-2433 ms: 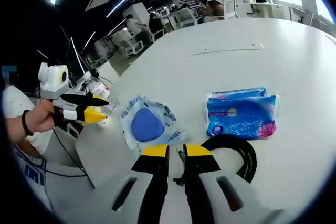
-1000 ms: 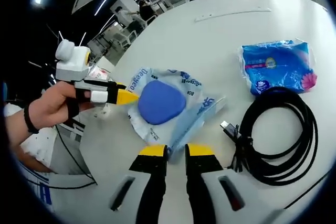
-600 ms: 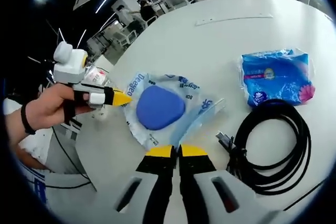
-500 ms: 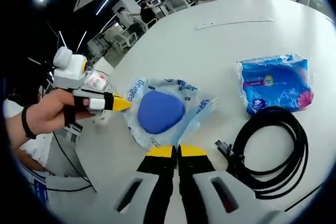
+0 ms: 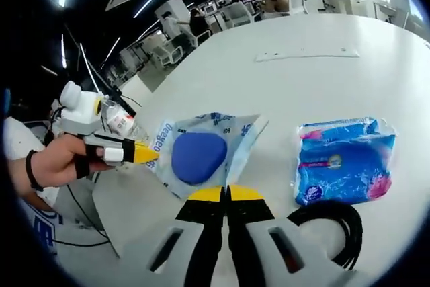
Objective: Arrange the tabletop items into an orderly group along one side of the table until the central work area is clear of visible clutter.
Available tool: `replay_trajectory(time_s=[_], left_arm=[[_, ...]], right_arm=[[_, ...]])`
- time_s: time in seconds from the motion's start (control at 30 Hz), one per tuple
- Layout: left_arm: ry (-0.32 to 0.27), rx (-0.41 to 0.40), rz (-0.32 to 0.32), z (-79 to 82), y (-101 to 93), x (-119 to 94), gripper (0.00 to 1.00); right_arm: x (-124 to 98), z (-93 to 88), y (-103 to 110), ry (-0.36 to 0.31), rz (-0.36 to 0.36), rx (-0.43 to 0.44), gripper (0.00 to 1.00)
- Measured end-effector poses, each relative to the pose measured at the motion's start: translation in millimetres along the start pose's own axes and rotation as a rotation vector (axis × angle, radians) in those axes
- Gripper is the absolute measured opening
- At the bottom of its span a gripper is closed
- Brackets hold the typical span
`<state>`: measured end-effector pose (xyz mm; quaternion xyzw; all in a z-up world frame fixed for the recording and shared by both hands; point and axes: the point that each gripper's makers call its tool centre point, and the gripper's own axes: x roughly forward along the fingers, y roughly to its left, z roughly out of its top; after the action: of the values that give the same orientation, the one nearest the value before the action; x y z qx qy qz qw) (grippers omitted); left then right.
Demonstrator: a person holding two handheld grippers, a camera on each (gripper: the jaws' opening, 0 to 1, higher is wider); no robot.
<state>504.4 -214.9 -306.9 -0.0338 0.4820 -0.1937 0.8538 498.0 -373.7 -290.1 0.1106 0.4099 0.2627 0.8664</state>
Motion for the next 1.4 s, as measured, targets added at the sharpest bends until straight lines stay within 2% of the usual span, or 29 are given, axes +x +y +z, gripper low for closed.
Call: replay_trajectory(time_s=[0.17, 0.27, 0.37, 0.6, 0.8, 1.4], left_arm=[[-0.017, -0.018, -0.004, 9.1, -5.1, 2.5, 0.0], [-0.021, -0.026, -0.006, 11.9, -6.1, 4.1, 0.0], [-0.019, -0.029, -0.007, 13.3, -7.0, 7.2, 0.0], [0.018, -0.059, 0.0, 4.4, -4.0, 18.2, 0.0], [0.024, -0.054, 0.001, 5.9, -3.3, 17.0, 0.0], [0.06, -0.047, 0.018, 0.0, 6.8, 18.1, 0.16]], right_arm=[[4.3, 11.8, -12.6, 0.006, -0.009, -0.026, 0.0], [6.0, 13.4, -18.2, 0.011, -0.007, -0.012, 0.0], [9.9, 10.9, -22.4, 0.024, -0.009, -0.017, 0.0], [19.9, -1.6, -31.9, 0.068, -0.032, -0.019, 0.0], [22.0, 3.1, -33.1, 0.061, -0.041, -0.027, 0.0], [20.6, 3.0, -39.5, 0.071, -0.062, -0.042, 0.04]])
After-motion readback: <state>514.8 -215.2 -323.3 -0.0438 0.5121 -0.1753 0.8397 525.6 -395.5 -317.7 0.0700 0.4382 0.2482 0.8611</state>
